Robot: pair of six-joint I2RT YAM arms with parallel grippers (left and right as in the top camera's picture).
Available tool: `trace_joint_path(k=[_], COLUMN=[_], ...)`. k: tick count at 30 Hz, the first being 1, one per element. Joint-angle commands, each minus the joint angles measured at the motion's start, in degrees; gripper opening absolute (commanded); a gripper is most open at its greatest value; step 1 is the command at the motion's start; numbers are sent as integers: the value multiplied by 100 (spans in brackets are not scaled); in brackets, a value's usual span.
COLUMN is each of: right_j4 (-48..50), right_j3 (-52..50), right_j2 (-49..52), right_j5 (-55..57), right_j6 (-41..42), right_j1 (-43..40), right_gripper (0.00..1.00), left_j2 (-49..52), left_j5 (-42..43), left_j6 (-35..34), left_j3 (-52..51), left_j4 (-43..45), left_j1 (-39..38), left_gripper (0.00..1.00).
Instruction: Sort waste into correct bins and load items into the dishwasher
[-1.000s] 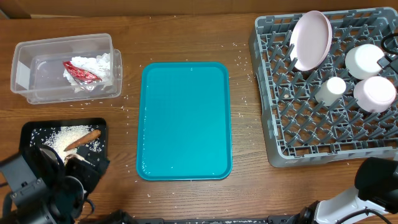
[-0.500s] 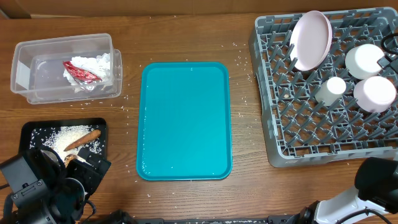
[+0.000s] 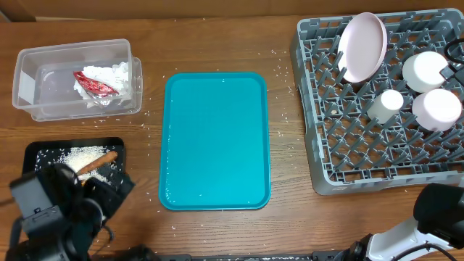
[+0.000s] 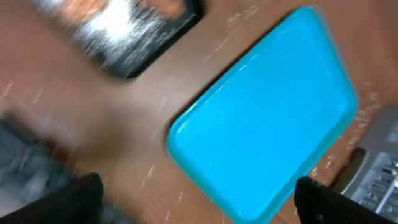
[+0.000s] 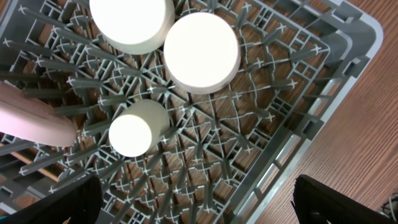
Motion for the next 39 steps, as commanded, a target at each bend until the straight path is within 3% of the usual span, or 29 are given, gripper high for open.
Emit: trace_joint_path(k=[1, 8, 15, 23, 27, 29, 35, 39], right_j4=[15, 11, 11, 11, 11, 11, 11, 11], right_j3=[9, 9, 9, 9, 9, 9, 9, 9], right_j2=[-31, -31, -31, -31, -31, -31, -31, -31], right_j5=[-9, -9, -9, -9, -9, -9, -9, -9], right_j6=[28, 28, 28, 28, 28, 28, 28, 28], right_j1=[-11, -11, -11, -11, -11, -11, -11, -11], right_gripper=[100, 100, 100, 100, 100, 100, 100, 100], left_j2=[-271, -1191, -2363, -3517, -3912, -4083, -4470, -4472], left_j5=[-66, -55, 168, 107, -87, -236, -356, -365], left_j6=[-28, -4, -7, 192, 216, 260, 970, 1751], left_j3=[-540, -2533, -4682, -6319, -6817, -6802, -6802, -6802], left_j4=[981, 4103, 6282, 8161, 8616, 8354, 7635, 7648], left_j1=[-750, -1670, -1740, -1733, -1733, -1733, -1735, -1735], left_gripper=[100, 100, 100, 100, 100, 100, 100, 100])
